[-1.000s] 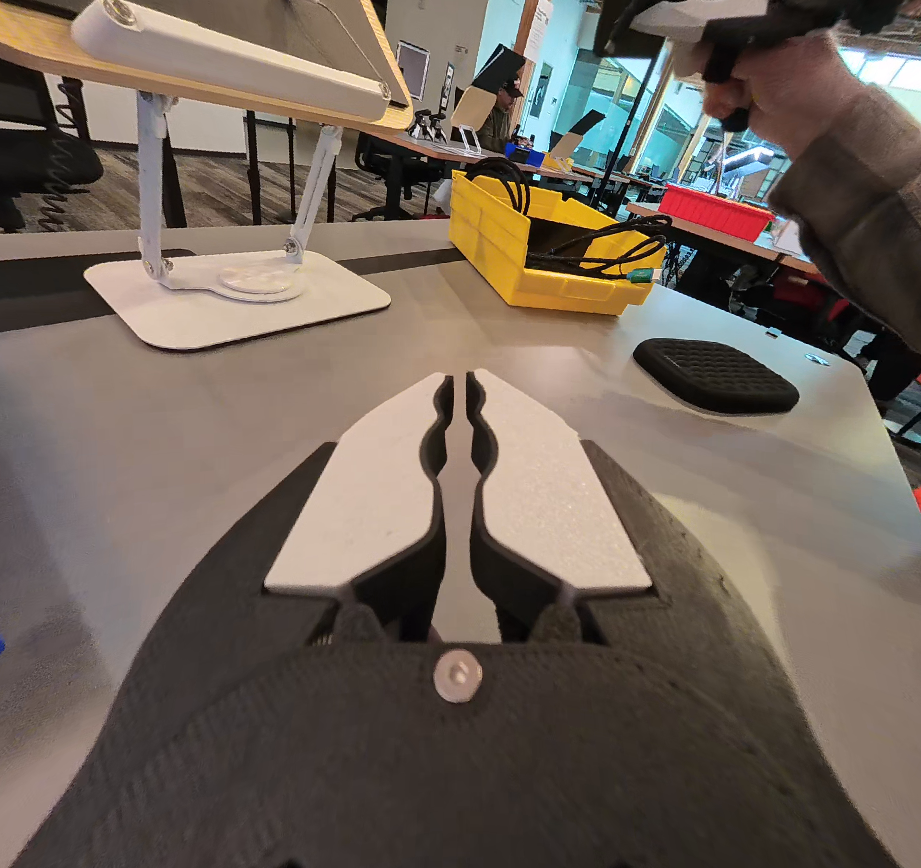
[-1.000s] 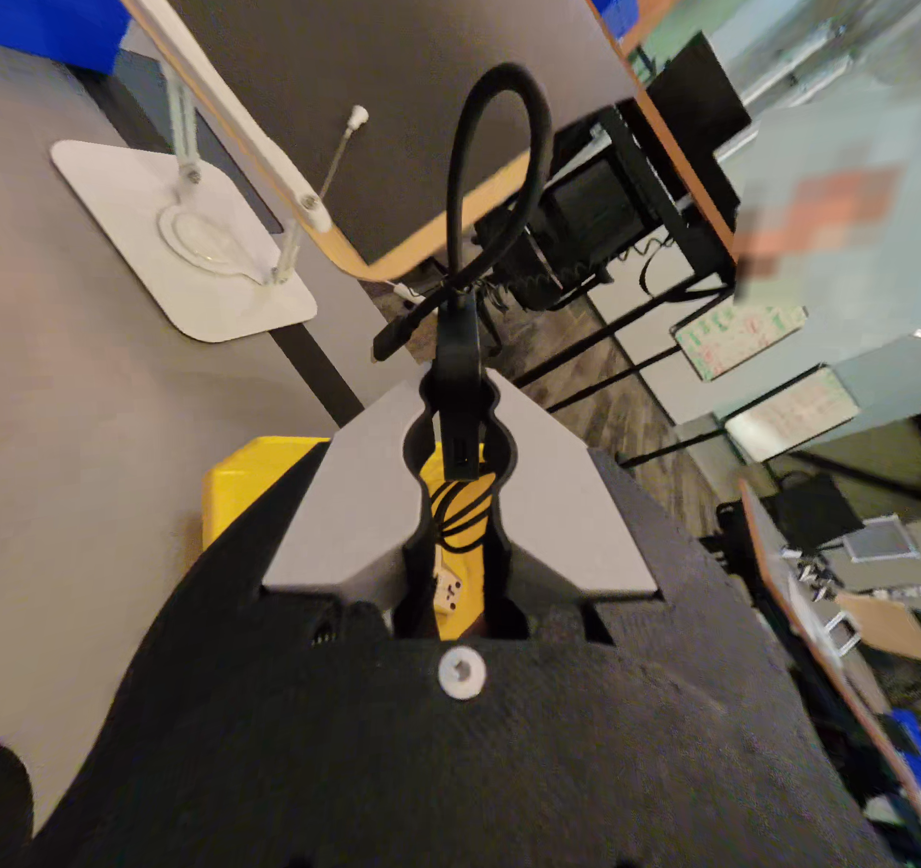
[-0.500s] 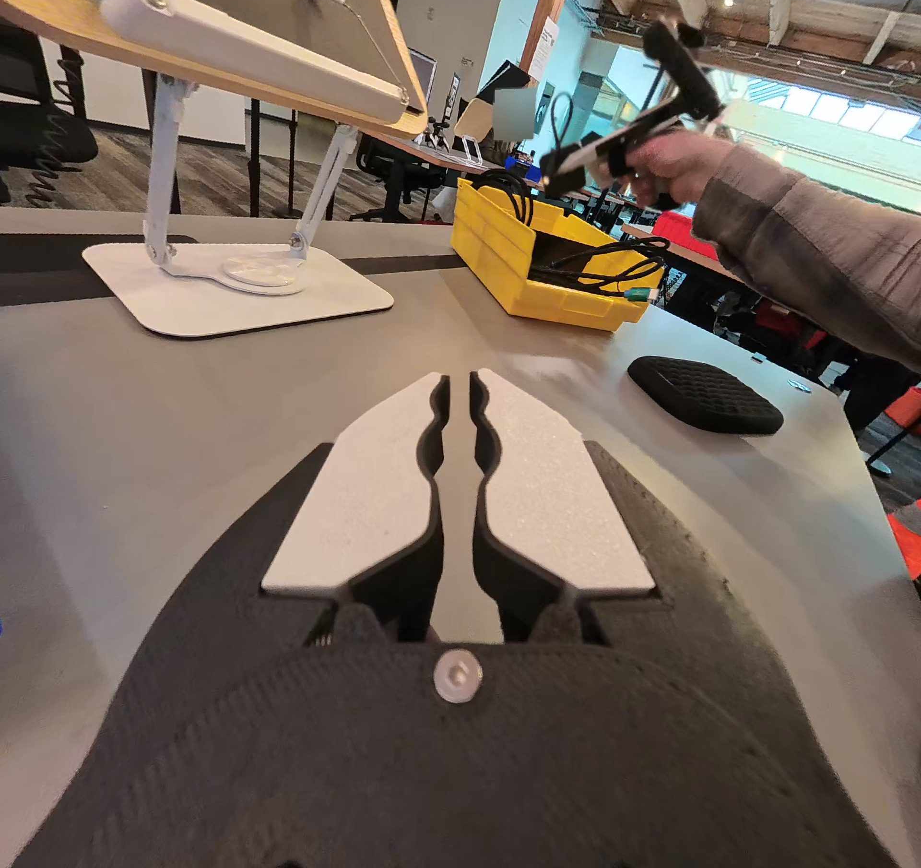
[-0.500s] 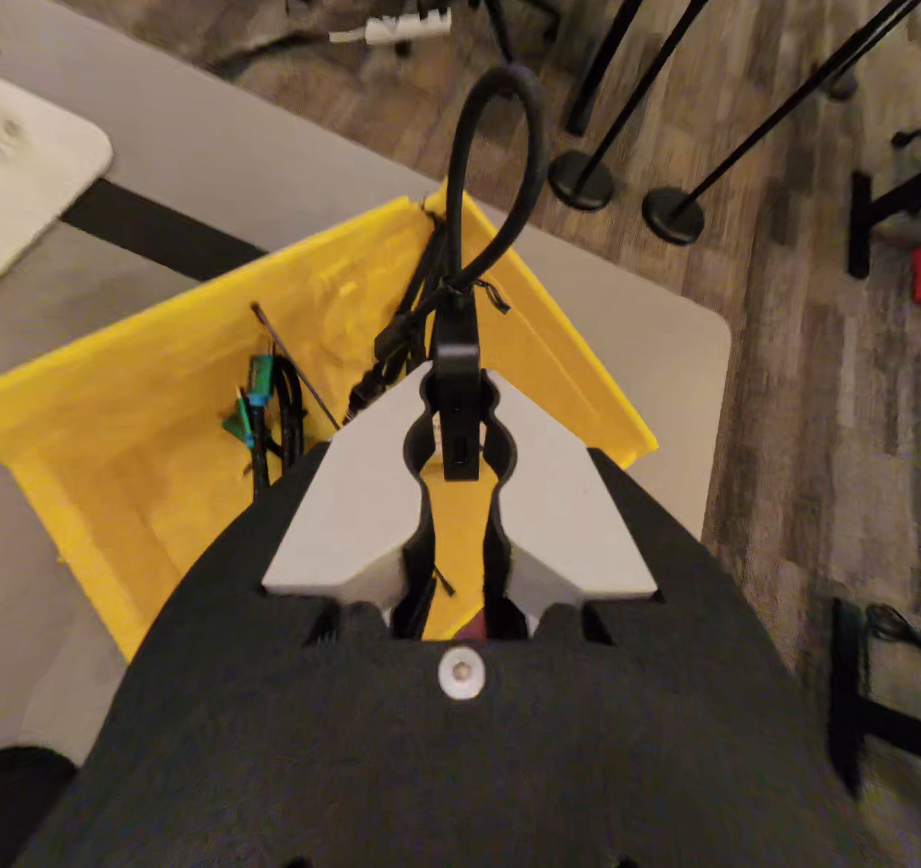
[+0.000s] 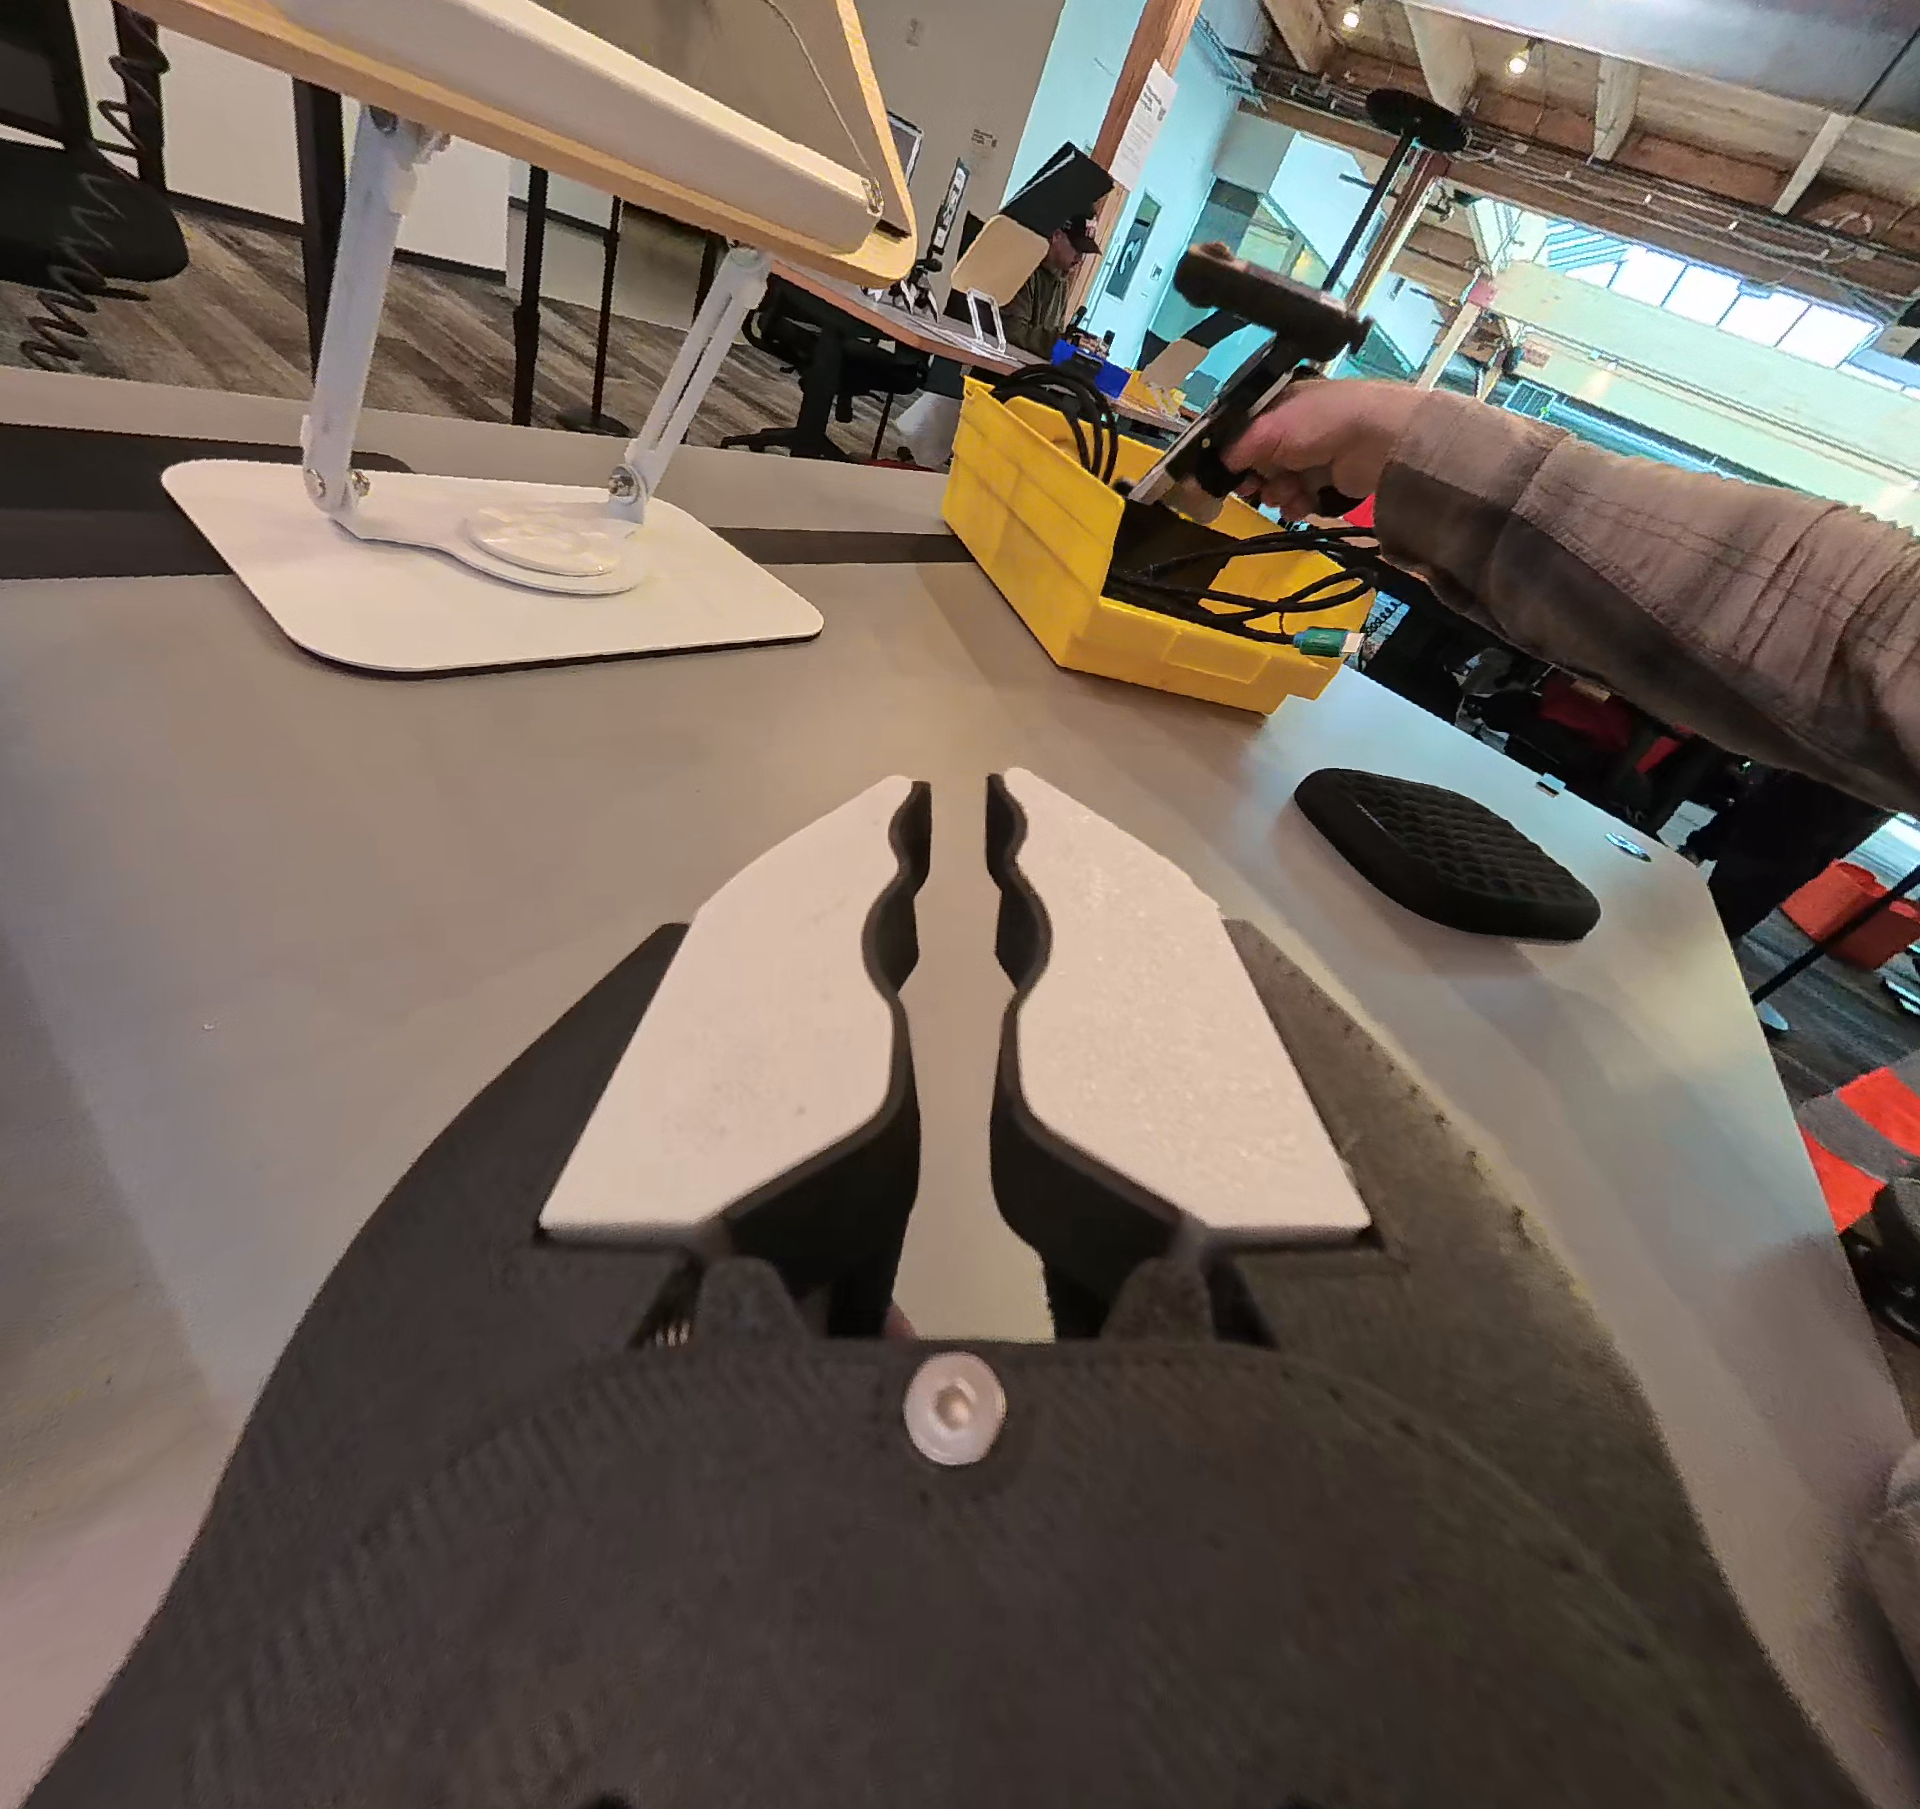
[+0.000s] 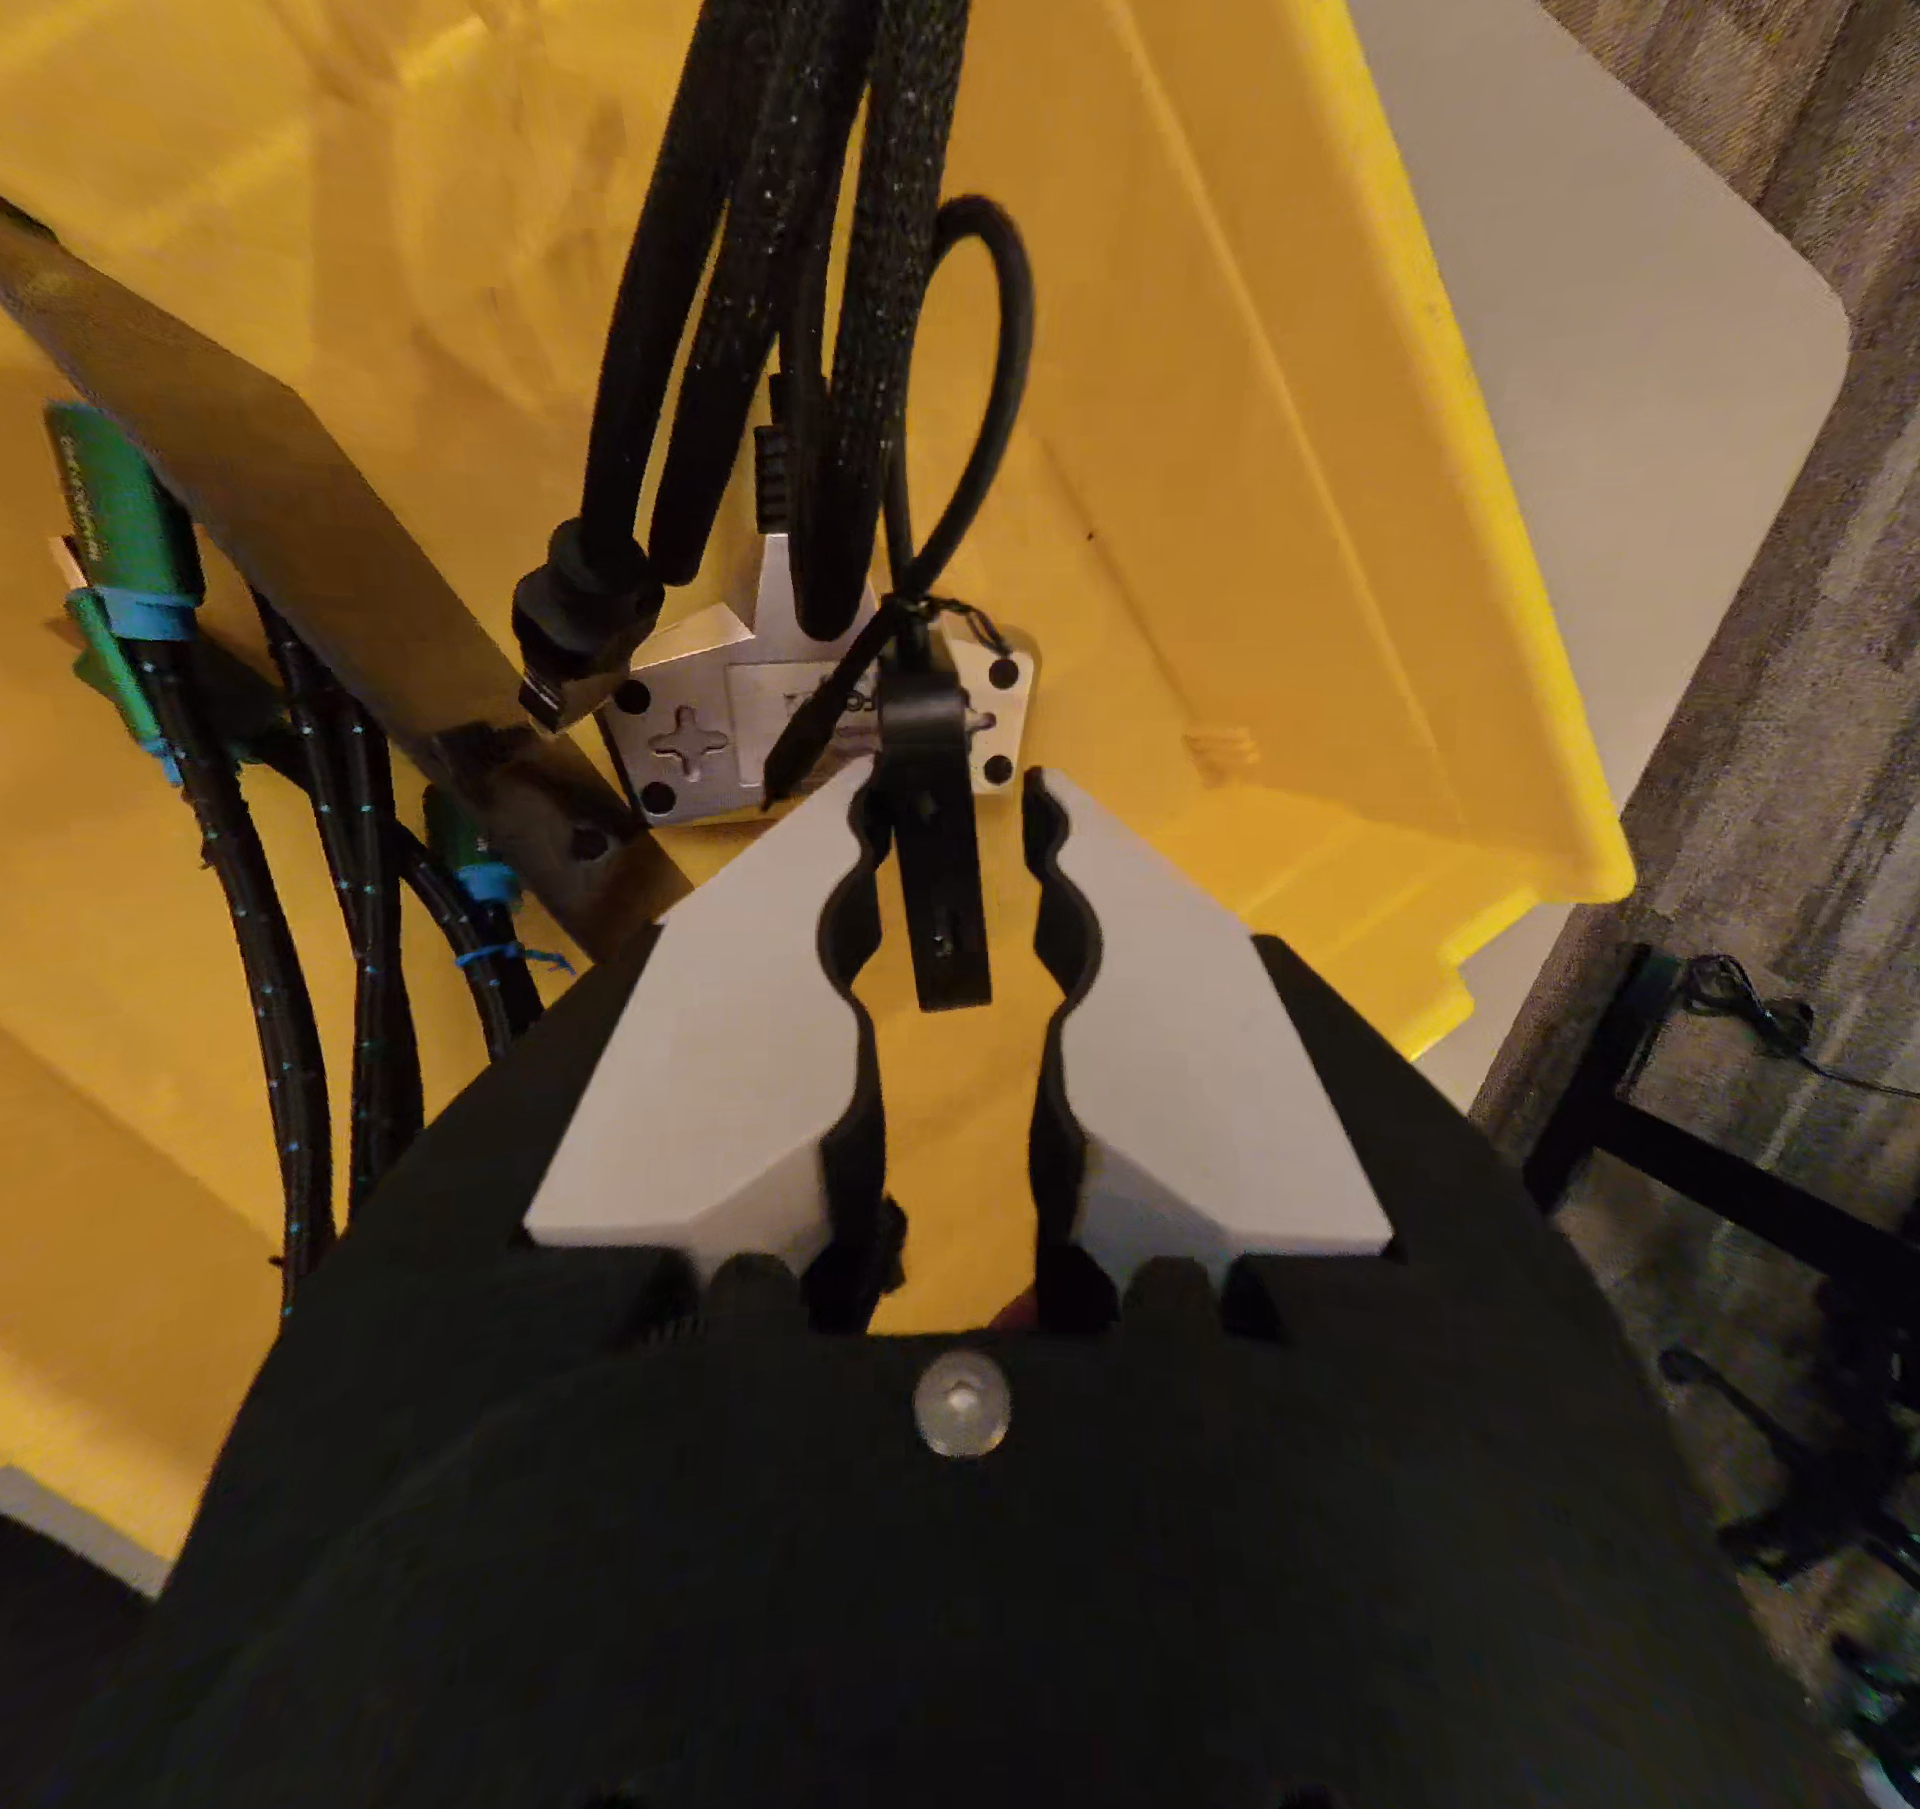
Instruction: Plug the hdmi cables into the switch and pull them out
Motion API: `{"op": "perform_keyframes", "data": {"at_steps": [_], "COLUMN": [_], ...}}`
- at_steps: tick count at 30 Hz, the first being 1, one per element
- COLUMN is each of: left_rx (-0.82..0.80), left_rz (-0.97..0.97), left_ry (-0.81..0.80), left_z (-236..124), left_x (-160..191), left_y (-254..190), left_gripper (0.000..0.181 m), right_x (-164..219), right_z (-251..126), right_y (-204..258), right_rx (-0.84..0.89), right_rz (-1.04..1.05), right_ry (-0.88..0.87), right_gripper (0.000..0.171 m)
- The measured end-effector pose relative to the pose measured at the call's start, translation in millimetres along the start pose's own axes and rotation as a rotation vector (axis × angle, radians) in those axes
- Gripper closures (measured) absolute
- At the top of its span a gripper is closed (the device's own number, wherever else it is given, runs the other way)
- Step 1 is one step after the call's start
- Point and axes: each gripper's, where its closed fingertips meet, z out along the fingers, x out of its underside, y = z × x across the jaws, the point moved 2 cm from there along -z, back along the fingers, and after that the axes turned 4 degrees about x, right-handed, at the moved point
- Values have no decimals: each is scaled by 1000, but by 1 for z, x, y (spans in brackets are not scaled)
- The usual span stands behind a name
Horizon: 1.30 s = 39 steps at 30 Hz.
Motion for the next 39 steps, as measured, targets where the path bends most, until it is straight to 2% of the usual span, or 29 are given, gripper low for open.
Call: {"op": "perform_keyframes", "data": {"at_steps": [3,6,11,15,19,22,26,28,30,32,35,39], "left_rx": [0,3,2,1,-5,-4,-7,-7,-7,-6,-4,-3], "left_rz": [5,10,33,42,43,52,57,55,53,50,45,39], "left_ry": [2,6,15,18,15,24,28,29,28,30,30,28], "left_z": [0,1,2,2,2,3,3,3,3,3,3,3], "left_x": [0,1,2,2,2,2,3,3,3,3,3,2], "left_y": [0,-1,-4,-5,-4,-5,-5,-5,-5,-5,-4,-4], "left_gripper": [171,170,169,167,165,164,163,163,163,163,163,163], "right_x": [-5,-15,-23,-3,37,70,103,121,139,155,162,151], "right_z": [-6,-30,-106,-166,-190,-183,-163,-160,-159,-151,-133,-113], "right_y": [-6,-11,-13,5,22,40,69,77,81,85,95,107], "right_rx": [64,113,210,212,245,204,162,165,164,186,176,141], "right_rz": [-8,8,56,140,236,336,415,487,597,654,662,650], "right_ry": [-47,-156,-399,-588,-661,-653,-616,-631,-676,-668,-613,-587], "right_gripper": [137,122,117,109,96,85,89,98,119,129,126,127]}}
